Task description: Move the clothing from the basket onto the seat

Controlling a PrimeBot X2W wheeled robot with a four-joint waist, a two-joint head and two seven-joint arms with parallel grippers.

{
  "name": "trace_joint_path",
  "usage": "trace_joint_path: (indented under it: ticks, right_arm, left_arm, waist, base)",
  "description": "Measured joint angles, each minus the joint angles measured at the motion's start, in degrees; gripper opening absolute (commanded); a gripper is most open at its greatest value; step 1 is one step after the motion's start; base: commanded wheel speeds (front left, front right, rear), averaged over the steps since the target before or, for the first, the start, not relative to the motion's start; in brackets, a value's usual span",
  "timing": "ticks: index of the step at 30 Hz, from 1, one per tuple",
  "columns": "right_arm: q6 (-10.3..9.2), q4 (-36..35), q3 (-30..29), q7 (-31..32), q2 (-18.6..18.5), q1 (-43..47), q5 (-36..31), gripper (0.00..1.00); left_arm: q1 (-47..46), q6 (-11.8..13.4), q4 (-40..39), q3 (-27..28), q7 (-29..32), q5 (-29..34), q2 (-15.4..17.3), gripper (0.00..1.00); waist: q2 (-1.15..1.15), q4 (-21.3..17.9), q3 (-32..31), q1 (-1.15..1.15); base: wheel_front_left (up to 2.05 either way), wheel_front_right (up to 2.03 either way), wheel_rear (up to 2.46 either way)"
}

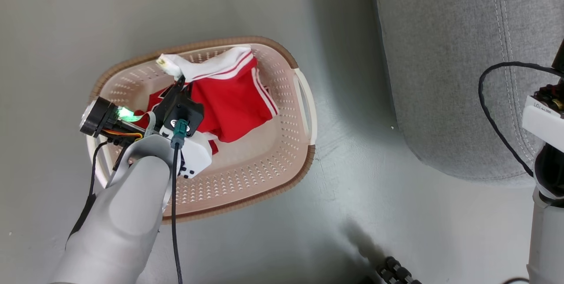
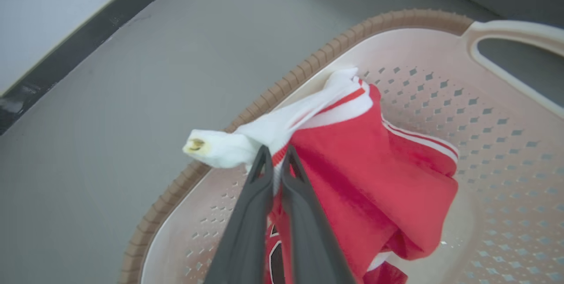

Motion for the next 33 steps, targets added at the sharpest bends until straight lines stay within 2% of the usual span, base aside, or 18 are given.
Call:
trace_joint_path:
  ticks: [8,20,33]
  right_arm:
    - [0.00,0.60,0.14,0.00,-0.01,0.25,-2.66,1.00]
    - [0.00,1.41,-0.16,0.00,-0.02,2.46,-4.60,1.00]
    - [0.00,2.85,0.85,0.00,-0.90,3.89,-5.75,1.00]
  left_arm:
    - [2.96,1.03,-9.91,1.04,-0.01,-2.45,-0.27,0.00]
    - [6.83,2.59,-19.98,2.98,-0.01,-4.48,0.32,0.00]
    - [10.26,3.67,-31.29,6.15,-0.10,-7.58,2.16,0.00]
  waist:
    - [0.00,1.90,-2.81,0.00]
    - [0.00,4.11,-6.50,0.00]
    - [0.00,6.26,-11.48,0.00]
  base:
    - [0.00,0.00,0.00]
    - [0.00,0.00,0.00]
    - [0.00,0.00,0.00]
